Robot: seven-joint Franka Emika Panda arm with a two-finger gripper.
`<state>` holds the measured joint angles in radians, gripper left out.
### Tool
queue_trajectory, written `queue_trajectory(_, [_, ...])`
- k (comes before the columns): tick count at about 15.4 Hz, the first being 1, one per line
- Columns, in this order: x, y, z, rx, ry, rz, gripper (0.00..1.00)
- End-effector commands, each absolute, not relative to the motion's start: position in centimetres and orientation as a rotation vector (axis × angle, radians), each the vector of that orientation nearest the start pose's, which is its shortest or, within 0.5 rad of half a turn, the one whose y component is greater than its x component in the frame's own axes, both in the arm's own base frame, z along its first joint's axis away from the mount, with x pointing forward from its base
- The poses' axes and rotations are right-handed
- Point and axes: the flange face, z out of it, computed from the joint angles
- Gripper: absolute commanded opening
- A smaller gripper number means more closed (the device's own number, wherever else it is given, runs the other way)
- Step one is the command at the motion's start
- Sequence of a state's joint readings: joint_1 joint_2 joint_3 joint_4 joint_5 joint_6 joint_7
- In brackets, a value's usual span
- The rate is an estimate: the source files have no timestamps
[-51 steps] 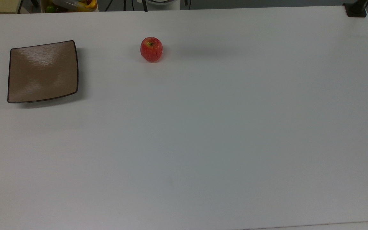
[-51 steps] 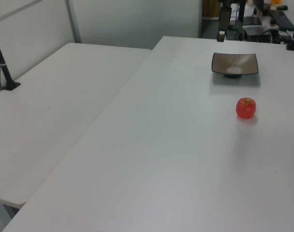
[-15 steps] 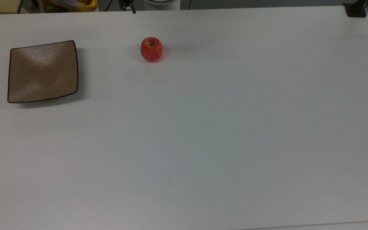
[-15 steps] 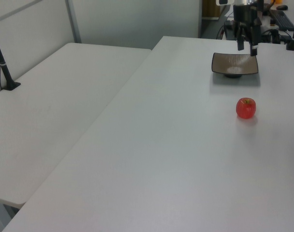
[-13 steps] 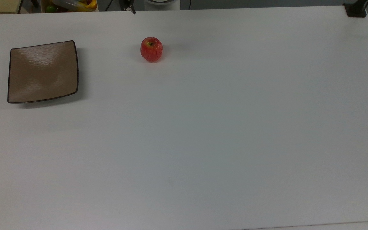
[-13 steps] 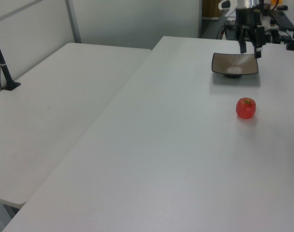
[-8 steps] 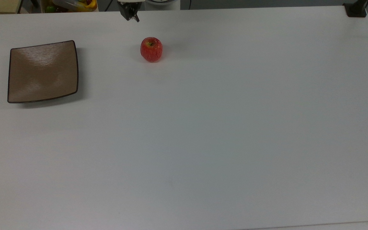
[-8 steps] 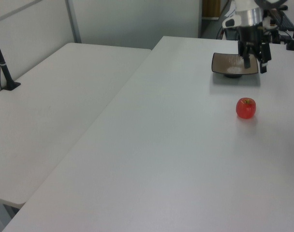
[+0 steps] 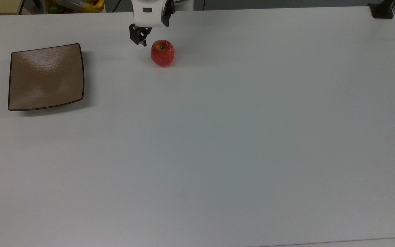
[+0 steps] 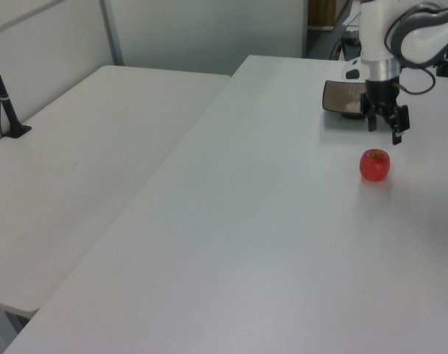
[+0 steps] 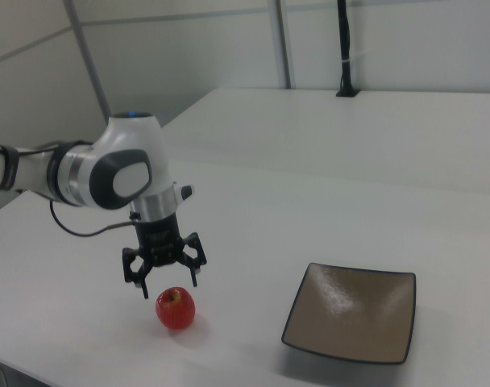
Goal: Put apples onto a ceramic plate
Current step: 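Move the open gripper down over the red apple, then close the gripper around the red apple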
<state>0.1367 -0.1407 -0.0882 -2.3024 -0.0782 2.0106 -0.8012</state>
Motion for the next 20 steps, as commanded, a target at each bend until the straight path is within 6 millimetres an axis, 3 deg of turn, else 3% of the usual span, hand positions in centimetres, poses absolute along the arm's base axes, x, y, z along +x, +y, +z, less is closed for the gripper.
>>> queue_trajectory(1, [46.3,2.2,36.9,-2.843,-1.425,0.187,1.00])
queue_trajectory(7, [46.7,4.0,33.5,-2.887,-1.395,0.159,1.00])
queue_trajectory(9, [46.6,5.0,32.7,-2.907,-1.424,0.196,1.00])
queue_trajectory(13, [46.5,5.1,31.9,-2.918,-1.428,0.211,0.98])
queue_trajectory(18, [46.5,4.8,32.0,-2.934,-1.437,0.222,0.31])
queue_trajectory(20, [46.5,4.7,32.1,-2.939,-1.432,0.220,0.15])
